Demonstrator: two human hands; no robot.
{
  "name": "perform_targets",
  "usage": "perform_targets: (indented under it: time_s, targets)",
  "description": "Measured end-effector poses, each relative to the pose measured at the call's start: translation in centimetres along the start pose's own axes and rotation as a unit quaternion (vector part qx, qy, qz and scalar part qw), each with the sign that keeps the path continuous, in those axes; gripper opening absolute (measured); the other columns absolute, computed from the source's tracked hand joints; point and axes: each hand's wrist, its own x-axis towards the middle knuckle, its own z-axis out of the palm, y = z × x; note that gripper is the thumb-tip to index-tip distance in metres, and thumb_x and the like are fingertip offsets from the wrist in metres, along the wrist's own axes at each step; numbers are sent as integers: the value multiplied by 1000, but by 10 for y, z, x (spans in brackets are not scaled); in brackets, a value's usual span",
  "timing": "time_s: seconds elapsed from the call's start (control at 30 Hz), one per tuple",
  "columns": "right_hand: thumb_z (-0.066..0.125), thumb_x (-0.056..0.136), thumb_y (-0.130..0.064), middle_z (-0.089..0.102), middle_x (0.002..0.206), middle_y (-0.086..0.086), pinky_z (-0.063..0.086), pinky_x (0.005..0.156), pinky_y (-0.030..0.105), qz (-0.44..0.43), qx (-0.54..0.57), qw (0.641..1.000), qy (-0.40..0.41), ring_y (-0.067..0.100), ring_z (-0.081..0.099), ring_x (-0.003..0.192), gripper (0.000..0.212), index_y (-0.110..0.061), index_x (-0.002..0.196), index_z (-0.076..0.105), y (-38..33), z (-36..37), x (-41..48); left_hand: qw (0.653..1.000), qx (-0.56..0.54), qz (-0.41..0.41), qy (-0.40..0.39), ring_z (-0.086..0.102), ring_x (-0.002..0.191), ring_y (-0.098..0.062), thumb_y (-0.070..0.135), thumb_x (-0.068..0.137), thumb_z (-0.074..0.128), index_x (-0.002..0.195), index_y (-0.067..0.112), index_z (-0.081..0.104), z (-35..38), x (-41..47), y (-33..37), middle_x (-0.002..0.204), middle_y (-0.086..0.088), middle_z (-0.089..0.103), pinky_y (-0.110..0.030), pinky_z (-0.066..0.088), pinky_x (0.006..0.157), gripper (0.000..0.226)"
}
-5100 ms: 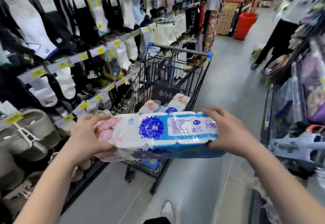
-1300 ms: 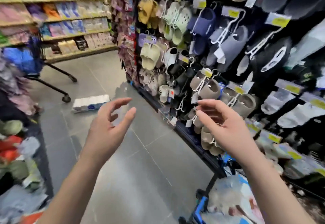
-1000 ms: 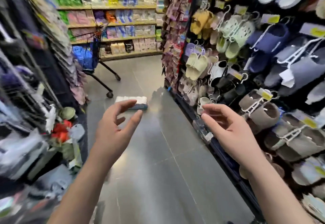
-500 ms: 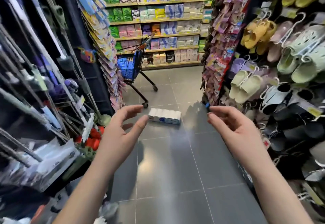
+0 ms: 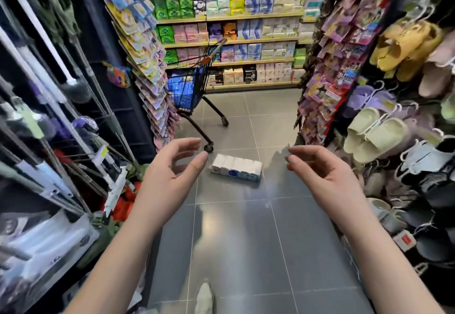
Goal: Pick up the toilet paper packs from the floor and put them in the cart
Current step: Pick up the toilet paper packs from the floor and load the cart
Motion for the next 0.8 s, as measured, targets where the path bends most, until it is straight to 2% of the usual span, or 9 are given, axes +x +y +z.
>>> perform_targets:
  time_s: [0.1,0.27,0.4,0.53,0.67,0.8]
  targets:
    - [72,93,-29,78,98,-9,51,80,11,2,-12,1000,2,9,74,97,11,-34,102,74,7,18,44,1000,-10,1,-6,62,112,-1,36,92,67,116,33,66,-1,48,-19,115,10,69,-24,50,93,24]
    - [72,93,-31,78,101,-10,51,87,23,3,-27,999,21,9,73,100,13,-32,106,74,10,60,130,999,-26,18,-26,63,111,1,34,93,66,117,31,65,-11,144,-53,116,9,68,-10,49,87,24]
    - [71,94,-29,78,102,-8,53,88,24,19,-45,998,29,12,73,100,14,-29,107,74,12,95,192,998,-43,22,-48,63,111,0,44,91,66,117,33,65,-25,218,-81,115,12,69,-20,49,92,29]
    - [72,94,-28,77,103,-8,54,89,25,31,-67,997,35,13,72,100,14,-28,108,74,23,119,239,996,-55,21,-62,64,109,2,36,92,67,117,31,66,-22,279,-107,113,12,69,-18,51,91,26]
    - [71,94,-28,77,102,-10,54,86,20,50,-85,995,35,8,72,98,14,-29,108,74,33,138,280,993,-74,3,-89,64,109,0,36,92,67,117,33,65,-12,323,-129,116,11,69,-21,51,91,25]
    - [71,94,-30,77,103,-9,55,92,28,55,-84,994,32,11,73,101,15,-30,109,74,50,150,331,993,-78,0,-93,64,110,0,36,92,66,118,32,65,3,370,-146,116,11,68,-20,52,91,26]
